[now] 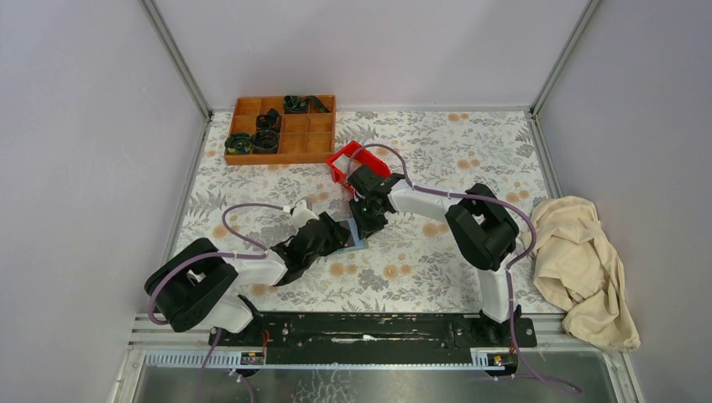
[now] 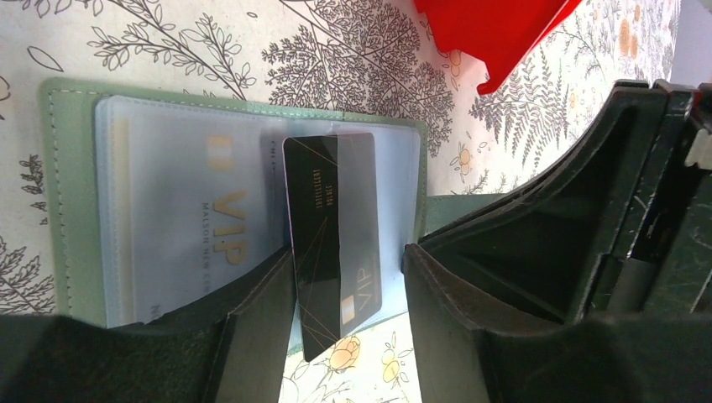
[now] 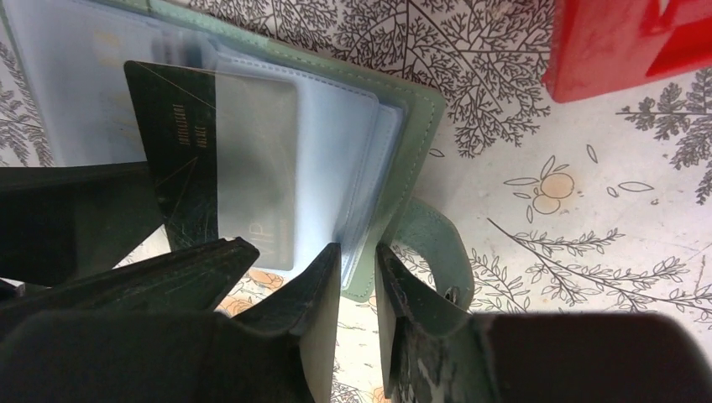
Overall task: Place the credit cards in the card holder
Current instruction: Insert the credit card into the card holder.
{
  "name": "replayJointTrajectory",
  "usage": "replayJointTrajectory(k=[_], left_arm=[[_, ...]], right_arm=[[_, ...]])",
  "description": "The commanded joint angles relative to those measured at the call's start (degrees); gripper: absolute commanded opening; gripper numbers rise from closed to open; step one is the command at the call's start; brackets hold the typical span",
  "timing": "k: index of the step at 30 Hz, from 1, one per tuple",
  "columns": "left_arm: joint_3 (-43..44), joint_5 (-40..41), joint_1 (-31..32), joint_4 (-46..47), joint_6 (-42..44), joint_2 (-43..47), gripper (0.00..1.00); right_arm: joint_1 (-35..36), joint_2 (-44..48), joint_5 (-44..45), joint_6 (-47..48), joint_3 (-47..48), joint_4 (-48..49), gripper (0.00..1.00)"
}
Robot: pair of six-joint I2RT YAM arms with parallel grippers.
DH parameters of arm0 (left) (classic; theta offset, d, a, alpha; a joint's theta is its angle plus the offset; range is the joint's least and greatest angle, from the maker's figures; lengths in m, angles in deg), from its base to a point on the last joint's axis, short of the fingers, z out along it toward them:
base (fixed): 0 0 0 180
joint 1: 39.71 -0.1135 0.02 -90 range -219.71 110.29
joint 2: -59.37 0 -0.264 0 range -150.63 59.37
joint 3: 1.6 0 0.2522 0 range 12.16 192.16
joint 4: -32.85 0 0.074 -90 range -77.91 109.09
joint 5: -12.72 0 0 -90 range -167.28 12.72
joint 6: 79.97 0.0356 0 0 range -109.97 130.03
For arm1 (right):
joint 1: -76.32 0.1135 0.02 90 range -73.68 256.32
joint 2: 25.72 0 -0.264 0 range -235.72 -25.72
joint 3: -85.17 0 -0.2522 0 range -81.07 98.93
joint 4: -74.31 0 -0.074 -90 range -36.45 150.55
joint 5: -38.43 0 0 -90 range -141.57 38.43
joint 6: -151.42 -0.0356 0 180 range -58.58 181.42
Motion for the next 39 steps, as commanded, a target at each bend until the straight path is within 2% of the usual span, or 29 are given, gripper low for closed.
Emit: replayJointTrajectory(k=[1, 16, 25, 39], left_arm=[[0.31, 0.52, 0.77, -2.60, 1.47, -1.64, 0.56], [9.37, 9.01, 3.07, -27.04, -1.86, -2.65, 0.61], [18.15, 9.84, 3.16, -40.45, -1.07, -11.42, 0.64], [17.67, 11.48, 3.18, -42.30, -0.37, -6.68, 0.65]], right_arm=[[0.38, -1.96, 0.04, 0.16, 2.03, 0.15, 0.28], [0.38, -2.36, 1.83, -1.00, -3.35, 1.37, 0.26], [0.33, -2.54, 1.97, -0.97, -3.92, 1.51, 0.26], [0.38, -2.62, 1.83, -0.58, -3.69, 1.60, 0.26]])
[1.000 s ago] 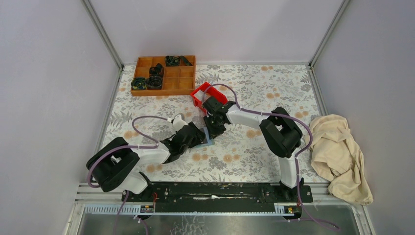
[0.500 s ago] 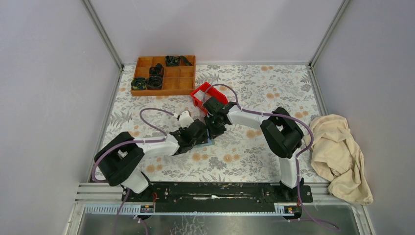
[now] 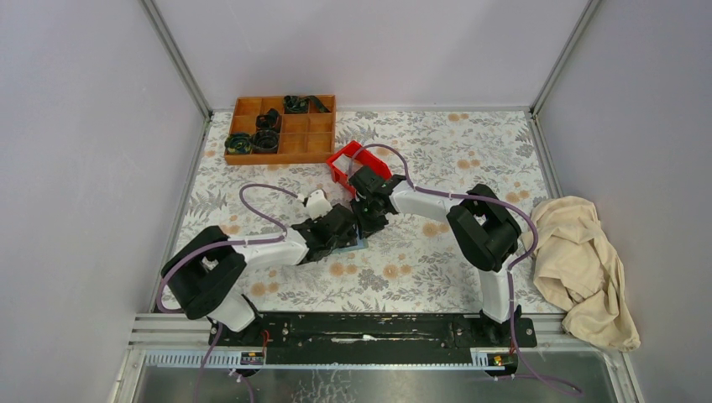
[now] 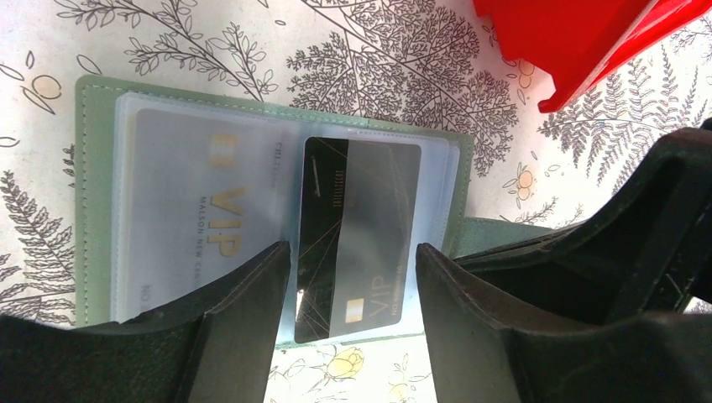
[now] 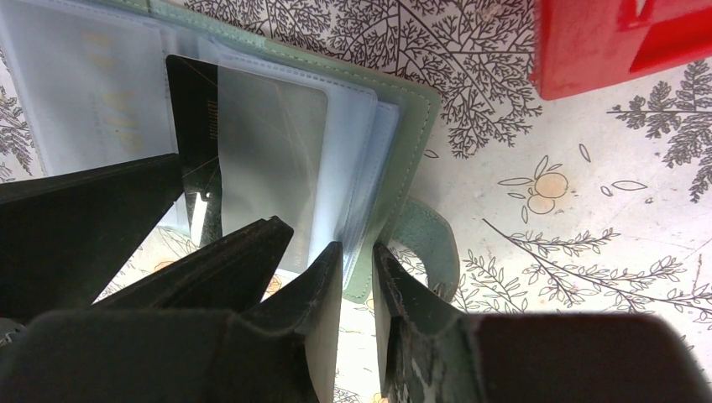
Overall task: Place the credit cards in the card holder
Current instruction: Insert the credit card into the card holder.
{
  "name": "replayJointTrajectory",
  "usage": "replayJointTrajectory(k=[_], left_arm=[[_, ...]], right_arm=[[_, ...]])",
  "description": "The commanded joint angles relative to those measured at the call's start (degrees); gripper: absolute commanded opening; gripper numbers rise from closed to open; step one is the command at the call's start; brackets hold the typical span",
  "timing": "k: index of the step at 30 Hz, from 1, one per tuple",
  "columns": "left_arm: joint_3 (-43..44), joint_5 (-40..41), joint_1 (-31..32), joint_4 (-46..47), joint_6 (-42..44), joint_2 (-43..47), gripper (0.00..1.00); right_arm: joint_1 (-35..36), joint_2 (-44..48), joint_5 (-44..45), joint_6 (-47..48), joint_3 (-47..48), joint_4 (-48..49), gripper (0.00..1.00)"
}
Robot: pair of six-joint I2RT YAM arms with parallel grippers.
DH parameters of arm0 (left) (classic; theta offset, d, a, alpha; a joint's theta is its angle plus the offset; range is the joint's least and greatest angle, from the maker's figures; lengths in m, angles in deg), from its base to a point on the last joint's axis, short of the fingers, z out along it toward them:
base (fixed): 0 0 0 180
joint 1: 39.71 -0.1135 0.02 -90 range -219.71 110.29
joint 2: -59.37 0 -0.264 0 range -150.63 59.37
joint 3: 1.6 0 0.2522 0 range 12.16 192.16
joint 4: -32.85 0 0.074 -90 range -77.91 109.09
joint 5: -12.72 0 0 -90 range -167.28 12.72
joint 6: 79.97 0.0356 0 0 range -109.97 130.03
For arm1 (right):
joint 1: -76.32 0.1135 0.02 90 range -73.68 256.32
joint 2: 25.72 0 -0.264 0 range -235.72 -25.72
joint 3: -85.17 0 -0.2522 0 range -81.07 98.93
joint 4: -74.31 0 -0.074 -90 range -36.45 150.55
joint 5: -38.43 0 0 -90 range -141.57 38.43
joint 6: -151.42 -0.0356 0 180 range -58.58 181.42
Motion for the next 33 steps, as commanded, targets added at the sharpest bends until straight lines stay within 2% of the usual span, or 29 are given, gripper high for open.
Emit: replayJointTrajectory(k=[1, 10, 16, 18, 23, 26, 33], left_arm=[[-1.21, 2.78, -0.07, -11.55, 1.77, 0.20, 0.65], [-3.39, 7.68, -0.13, -12.11, 0.34, 8.05, 0.65], [-7.40, 7.57, -0.15, -4.54, 2.80, 12.59, 0.61], [-7.89, 7.31, -0.21, -3.80, 2.83, 12.37, 0.56], [-7.27, 6.50, -0.24, -3.33, 4.04, 10.24, 0.24], [-6.67, 6.17, -0.22, -2.46, 5.21, 9.23, 0.13], [-4.71, 5.96, -0.20, -2.20, 6.58, 6.01, 0.07]], right_arm=[[0.38, -2.60, 1.26, 0.20, -2.27, -0.28, 0.26], [0.44, -2.31, 1.08, 0.27, -2.48, -0.02, 0.27], [0.45, -2.35, 0.72, 0.01, -2.70, 0.55, 0.27], [0.45, -2.29, 0.74, -0.07, -2.80, 0.66, 0.27], [0.45, -2.10, 0.65, -0.16, -3.17, 0.99, 0.27], [0.45, -2.05, 0.57, -0.12, -3.34, 1.10, 0.27], [0.45, -2.26, 0.43, -0.24, -3.46, 1.30, 0.27]])
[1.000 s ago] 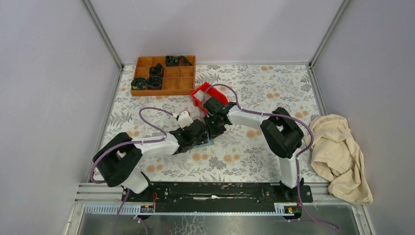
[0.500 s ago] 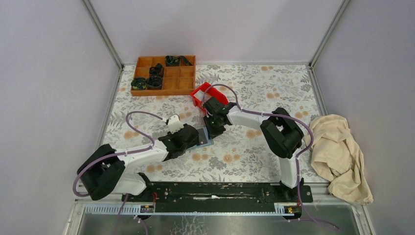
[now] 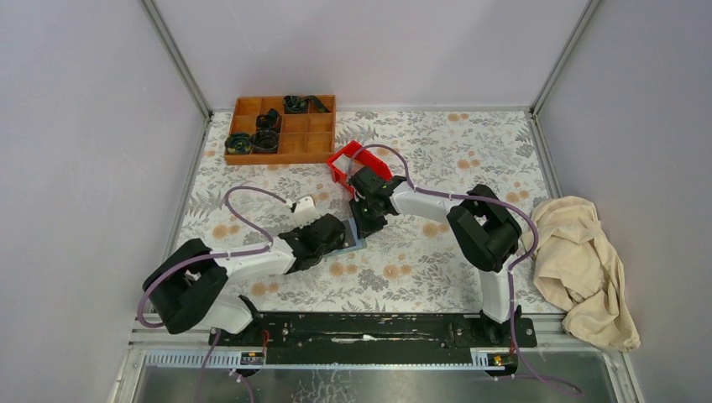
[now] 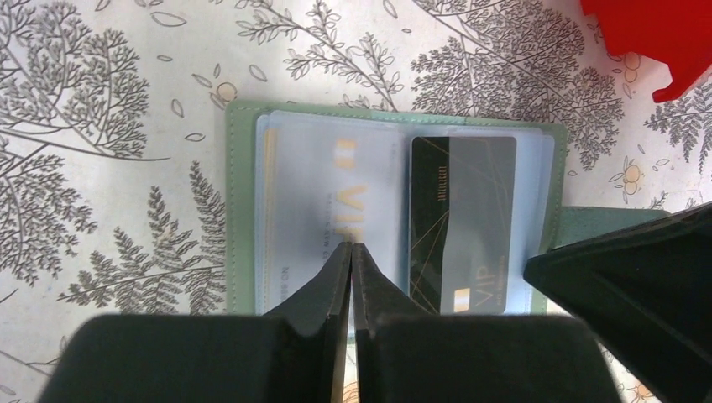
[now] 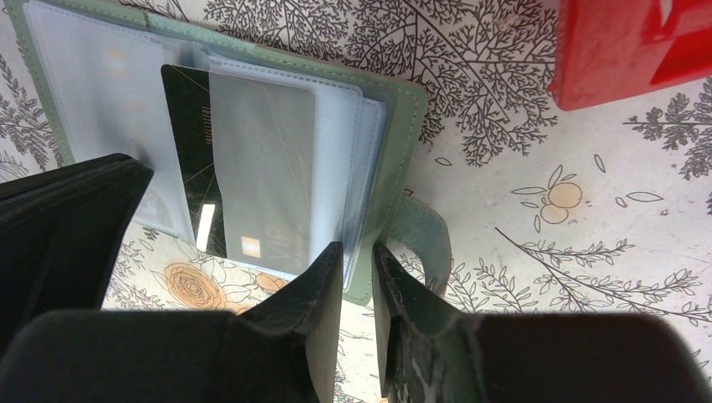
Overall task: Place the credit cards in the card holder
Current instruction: Insert the credit card into the card holder.
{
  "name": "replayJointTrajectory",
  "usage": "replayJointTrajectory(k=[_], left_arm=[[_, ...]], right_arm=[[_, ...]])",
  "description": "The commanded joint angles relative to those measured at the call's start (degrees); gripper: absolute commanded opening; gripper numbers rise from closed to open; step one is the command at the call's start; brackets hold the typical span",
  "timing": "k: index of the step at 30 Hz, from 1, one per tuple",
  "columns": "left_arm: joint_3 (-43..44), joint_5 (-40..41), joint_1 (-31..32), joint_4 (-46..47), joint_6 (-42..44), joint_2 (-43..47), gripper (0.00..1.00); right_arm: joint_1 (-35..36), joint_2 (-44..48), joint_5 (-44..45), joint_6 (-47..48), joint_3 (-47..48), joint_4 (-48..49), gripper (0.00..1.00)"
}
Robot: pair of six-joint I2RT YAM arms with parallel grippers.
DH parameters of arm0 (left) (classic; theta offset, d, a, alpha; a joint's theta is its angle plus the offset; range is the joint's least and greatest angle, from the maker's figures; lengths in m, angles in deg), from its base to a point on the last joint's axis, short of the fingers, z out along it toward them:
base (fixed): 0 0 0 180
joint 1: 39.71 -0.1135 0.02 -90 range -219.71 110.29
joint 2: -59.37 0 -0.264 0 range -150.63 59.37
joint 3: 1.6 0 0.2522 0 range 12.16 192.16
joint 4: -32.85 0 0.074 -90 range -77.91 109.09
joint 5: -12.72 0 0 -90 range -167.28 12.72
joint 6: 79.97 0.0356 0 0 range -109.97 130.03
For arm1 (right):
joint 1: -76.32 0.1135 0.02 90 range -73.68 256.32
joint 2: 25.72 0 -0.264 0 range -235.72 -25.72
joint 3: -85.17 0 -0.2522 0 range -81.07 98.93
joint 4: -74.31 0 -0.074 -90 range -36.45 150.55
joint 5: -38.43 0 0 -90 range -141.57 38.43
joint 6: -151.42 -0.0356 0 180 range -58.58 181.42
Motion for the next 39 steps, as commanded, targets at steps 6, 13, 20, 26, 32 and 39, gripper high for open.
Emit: replayJointTrajectory(k=[6, 13, 20, 26, 32, 39], left_arm=[[3.44, 0.67, -0.42, 2.59, 2.03, -4.11, 0.06], [4.87, -0.42, -0.75, 3.61, 2.79, -6.55, 0.07], [4.63, -1.68, -0.91, 6.86, 3.32, -7.40, 0.07], [4.64, -3.14, -1.52, 8.28, 3.49, -8.39, 0.07], [3.82, -4.23, -1.81, 10.56, 3.15, -8.49, 0.08], [3.30, -5.94, -2.04, 12.56, 3.23, -9.05, 0.08]], right_arm=[[0.41, -2.84, 1.20, -0.01, -2.47, -0.66, 0.27], [0.35, -3.28, 1.02, 0.09, -1.95, -0.75, 0.27], [0.32, -3.38, 1.02, 0.10, -2.00, -0.76, 0.27], [0.36, -3.41, 1.02, 0.01, -1.99, -0.69, 0.27], [0.31, -3.34, 0.92, 0.14, -2.04, -0.75, 0.27], [0.34, -3.46, 0.88, 0.34, -1.81, -0.89, 0.27]])
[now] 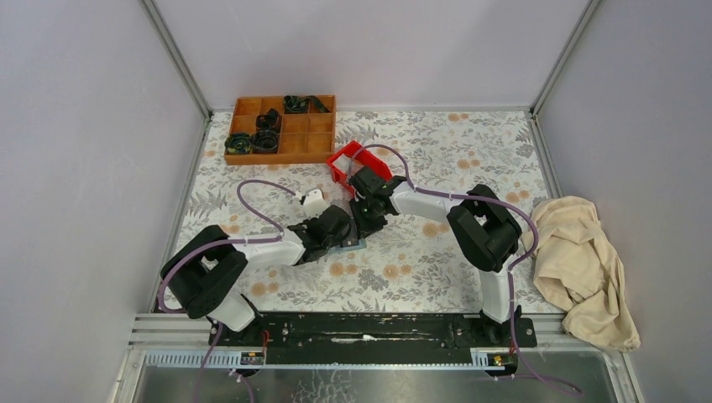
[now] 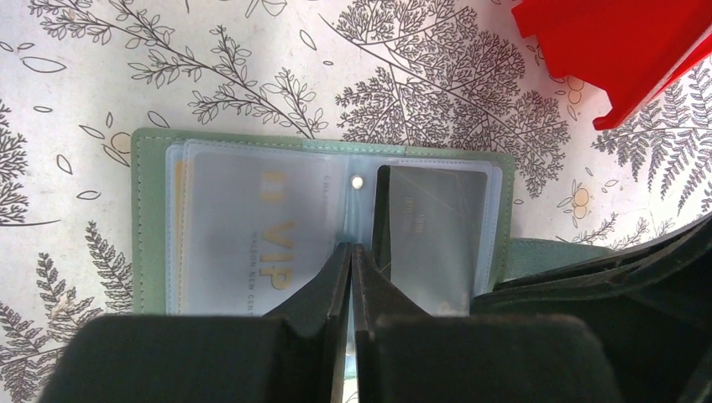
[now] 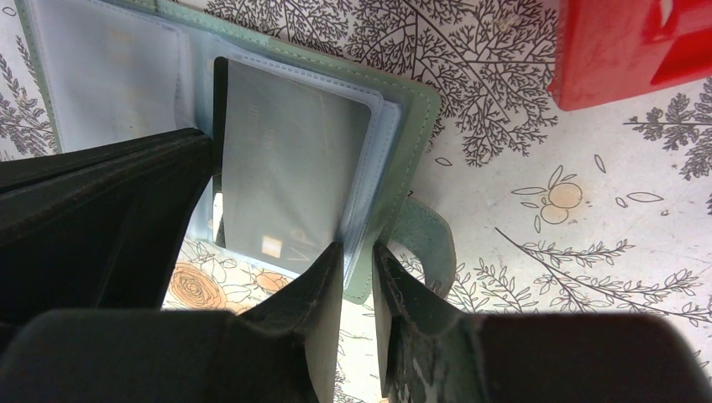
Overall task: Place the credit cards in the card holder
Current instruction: Insert the credit card into the card holder.
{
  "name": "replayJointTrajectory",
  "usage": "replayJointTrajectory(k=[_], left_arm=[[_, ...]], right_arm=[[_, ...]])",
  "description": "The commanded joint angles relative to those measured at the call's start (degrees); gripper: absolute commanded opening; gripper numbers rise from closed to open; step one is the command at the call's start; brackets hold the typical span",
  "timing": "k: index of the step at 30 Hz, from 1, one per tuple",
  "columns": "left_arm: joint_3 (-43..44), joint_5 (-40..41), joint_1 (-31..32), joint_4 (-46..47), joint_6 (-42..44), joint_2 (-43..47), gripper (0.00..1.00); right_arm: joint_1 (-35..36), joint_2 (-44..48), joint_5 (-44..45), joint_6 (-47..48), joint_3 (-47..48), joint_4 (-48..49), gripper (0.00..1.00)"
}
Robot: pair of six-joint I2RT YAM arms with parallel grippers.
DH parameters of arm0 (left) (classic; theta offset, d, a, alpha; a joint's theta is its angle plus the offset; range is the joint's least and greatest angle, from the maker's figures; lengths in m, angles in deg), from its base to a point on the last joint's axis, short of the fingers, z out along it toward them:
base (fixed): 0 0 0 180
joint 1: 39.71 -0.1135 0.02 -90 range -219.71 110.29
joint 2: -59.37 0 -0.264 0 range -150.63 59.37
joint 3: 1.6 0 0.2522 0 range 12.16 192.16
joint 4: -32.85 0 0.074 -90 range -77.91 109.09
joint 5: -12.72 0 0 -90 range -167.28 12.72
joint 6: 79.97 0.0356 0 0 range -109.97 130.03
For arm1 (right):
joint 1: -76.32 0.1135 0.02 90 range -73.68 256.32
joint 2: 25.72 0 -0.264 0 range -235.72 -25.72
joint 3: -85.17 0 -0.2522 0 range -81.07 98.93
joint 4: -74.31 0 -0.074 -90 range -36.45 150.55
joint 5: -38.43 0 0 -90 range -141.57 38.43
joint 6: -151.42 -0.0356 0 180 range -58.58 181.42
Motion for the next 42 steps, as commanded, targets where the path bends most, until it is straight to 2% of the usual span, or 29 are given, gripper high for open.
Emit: replayJointTrajectory(k=[1, 11, 21, 30, 38, 42], left_arm=[[-0.98, -2.35, -0.14, 5.35, 0.45, -0.98, 0.08], [-2.37, -4.40, -0.22, 5.09, -0.26, -0.47, 0.08], [-4.01, -9.37, -0.41, 5.49, -1.53, 0.41, 0.09], [-2.34, -8.76, -0.96, 1.86, 0.51, 3.41, 0.12], [-1.67, -7.33, -2.41, -3.42, 3.16, 8.14, 0.21], [-0.15, -6.48, -3.53, -7.78, 4.83, 10.76, 0.26]], right_arm=[[0.32, -3.51, 1.01, 0.36, -1.80, -0.95, 0.27], [0.29, -3.00, 1.75, 0.62, -1.06, -1.37, 0.28], [0.25, -1.18, 3.36, 0.69, -0.02, -2.00, 0.34], [0.23, -0.10, 3.98, 0.57, 2.44, -2.85, 0.36], [0.22, 1.06, 6.11, 1.96, 10.89, -5.74, 0.39], [0.23, 1.11, 9.85, 3.45, 17.58, -7.68, 0.41]])
